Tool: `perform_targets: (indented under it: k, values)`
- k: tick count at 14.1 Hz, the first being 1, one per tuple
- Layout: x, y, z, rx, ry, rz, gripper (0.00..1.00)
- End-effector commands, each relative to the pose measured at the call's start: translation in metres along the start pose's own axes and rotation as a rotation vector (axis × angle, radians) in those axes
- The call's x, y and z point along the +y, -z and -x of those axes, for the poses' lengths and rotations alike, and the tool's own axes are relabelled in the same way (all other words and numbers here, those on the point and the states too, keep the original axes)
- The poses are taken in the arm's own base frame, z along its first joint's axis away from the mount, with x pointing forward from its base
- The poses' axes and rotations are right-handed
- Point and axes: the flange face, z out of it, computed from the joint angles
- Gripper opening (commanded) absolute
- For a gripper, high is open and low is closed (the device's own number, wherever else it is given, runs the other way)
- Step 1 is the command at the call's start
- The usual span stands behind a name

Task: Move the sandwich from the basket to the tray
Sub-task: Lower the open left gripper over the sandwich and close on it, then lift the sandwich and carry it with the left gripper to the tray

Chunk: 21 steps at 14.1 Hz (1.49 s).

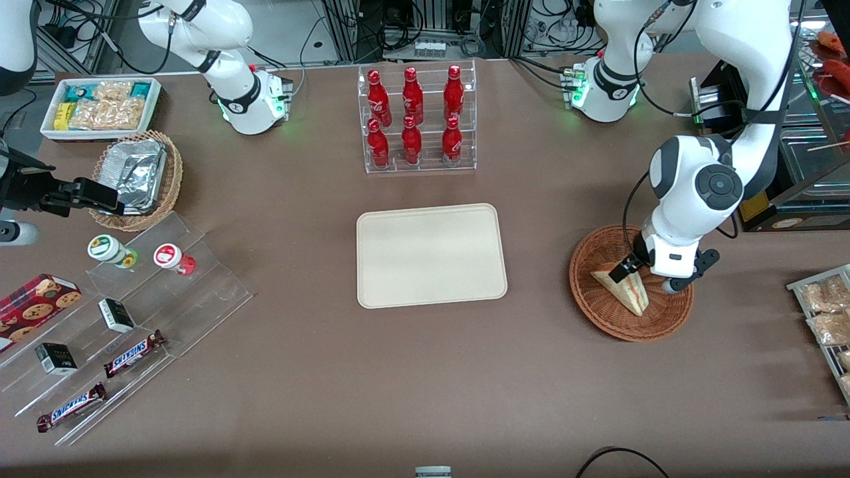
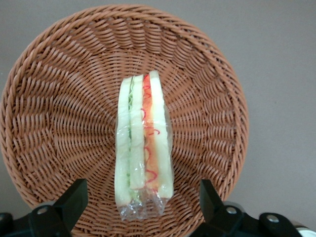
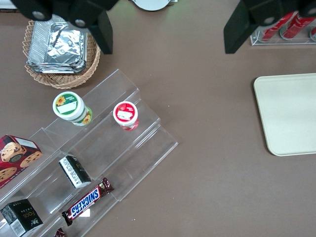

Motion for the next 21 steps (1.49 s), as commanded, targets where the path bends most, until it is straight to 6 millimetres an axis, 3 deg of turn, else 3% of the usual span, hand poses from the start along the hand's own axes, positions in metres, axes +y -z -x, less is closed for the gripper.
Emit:
perform_targets:
  k: [1, 10, 11, 12, 13, 14, 15, 18, 21]
  values:
    - [-0.008, -0.006, 0.006, 0.009, 0.018, -0.002, 1.00]
    - [-0.002, -0.048, 0.002, 0.027, 0.014, 0.021, 0.99]
    - [-0.002, -0.052, 0.002, 0.025, 0.014, 0.019, 0.91]
    - [-0.002, -0.051, 0.002, 0.025, 0.017, 0.019, 0.72]
    - [-0.002, -0.051, 0.001, 0.026, 0.018, 0.020, 0.39]
    - [-0.002, -0.050, 0.001, 0.026, 0.015, 0.020, 0.13]
    - [-0.002, -0.049, 0.001, 0.026, 0.012, 0.020, 0.00]
    - [0.003, -0.035, -0.002, 0.030, 0.004, 0.020, 0.00]
    - [0.026, 0.025, -0.010, 0.008, -0.044, -0.042, 0.00]
